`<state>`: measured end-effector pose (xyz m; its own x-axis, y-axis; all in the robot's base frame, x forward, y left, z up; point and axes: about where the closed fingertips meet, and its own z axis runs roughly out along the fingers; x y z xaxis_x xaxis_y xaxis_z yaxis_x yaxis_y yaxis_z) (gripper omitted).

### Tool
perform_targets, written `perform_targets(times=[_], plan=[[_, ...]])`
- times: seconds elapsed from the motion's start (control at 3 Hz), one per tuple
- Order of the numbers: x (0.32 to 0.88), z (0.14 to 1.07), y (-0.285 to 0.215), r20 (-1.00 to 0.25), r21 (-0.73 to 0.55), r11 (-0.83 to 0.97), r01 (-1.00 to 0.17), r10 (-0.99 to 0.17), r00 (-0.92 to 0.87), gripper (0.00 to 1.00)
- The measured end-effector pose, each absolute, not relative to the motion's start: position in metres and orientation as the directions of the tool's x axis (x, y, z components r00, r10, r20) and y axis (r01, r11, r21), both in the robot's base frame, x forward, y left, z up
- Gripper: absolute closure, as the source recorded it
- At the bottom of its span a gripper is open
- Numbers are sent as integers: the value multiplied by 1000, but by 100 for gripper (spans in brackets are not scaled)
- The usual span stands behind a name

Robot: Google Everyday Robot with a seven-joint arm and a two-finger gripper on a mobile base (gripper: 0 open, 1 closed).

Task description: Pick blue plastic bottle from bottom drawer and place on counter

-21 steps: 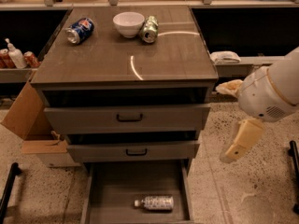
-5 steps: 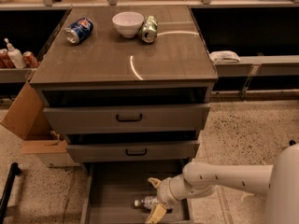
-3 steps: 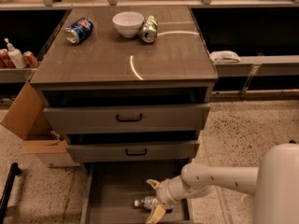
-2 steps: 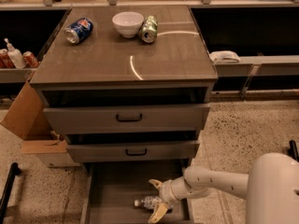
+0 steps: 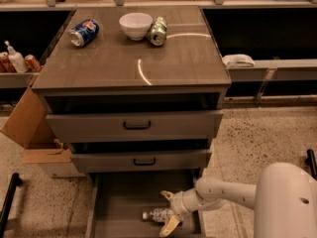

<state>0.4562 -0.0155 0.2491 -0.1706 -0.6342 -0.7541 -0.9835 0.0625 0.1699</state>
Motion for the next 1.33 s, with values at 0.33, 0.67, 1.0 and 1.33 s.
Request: perform_targets(times=[0.33,0.67,1.0,1.33], plan=[[466,229,-26,-748,170,75,-983,-640,-178,0],[477,211,-37,-733,152,72,-986,-661,-161,0],[488,197,-46,-727,137,53,-989,-673,-137,0],[500,176,-53,-702,120,22,-993,-705,-100,0]])
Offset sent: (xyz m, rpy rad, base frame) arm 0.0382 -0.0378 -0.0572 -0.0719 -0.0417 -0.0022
